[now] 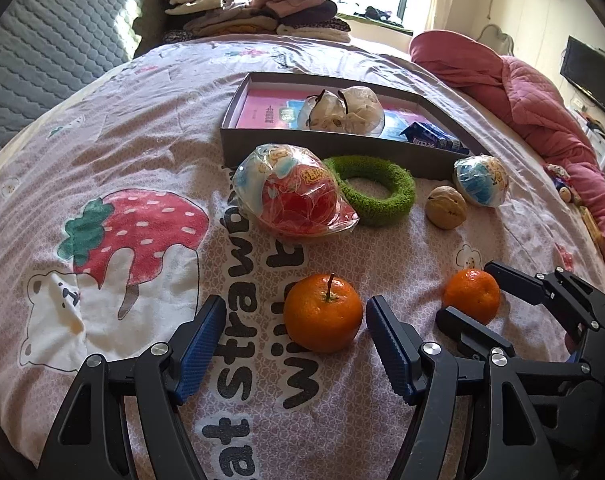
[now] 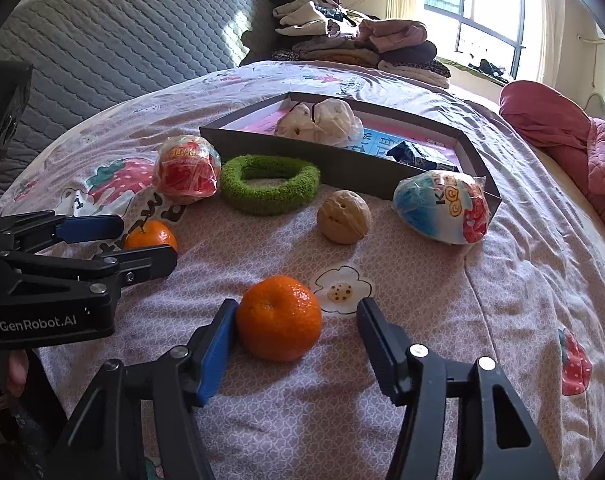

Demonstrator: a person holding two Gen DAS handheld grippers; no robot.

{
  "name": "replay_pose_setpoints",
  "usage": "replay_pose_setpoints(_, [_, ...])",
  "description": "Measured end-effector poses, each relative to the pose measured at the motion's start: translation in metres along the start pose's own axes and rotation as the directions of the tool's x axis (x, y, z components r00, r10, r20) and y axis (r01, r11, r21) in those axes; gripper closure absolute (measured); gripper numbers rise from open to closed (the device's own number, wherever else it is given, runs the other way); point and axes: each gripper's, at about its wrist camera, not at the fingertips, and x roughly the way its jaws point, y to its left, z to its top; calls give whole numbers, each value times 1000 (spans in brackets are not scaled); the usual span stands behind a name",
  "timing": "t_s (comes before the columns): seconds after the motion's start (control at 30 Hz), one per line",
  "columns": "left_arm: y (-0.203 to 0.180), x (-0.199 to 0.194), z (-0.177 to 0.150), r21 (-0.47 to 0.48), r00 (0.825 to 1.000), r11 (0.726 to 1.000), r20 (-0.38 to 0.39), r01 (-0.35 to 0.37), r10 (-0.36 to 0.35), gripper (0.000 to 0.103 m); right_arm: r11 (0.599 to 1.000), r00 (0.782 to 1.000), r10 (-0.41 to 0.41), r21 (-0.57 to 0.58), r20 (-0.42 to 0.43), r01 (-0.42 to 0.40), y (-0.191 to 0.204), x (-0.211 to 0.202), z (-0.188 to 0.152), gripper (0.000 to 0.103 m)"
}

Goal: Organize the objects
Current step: 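Move the left tool toward the stemmed orange while the right tool approaches the other orange, then close the left tool on the stemmed orange while the right tool grips the other orange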

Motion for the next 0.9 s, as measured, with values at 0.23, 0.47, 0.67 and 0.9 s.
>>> replay_pose_setpoints(0.23, [-2,-1,0,5,1000,1000,8,-5,5,29,1000,1000,4,-27,10,-4,4,-2,-2,54])
replay_pose_setpoints(0.47, [-9,3,-1,28,1000,1000,1,12,-12,53,1000,1000,27,-8,2,-27,3,0,-2,58])
replay_pose_setpoints(0.67, [-13,4,-2,39,1000,999,6,20,-20,63,999,999,35,-9,1,-35,2,0,-3,59])
replay_pose_setpoints(0.9, [-11,2,-4,29,1000,999,17,23,-23,63,999,999,42,-3,4,-42,1,0,-3,59])
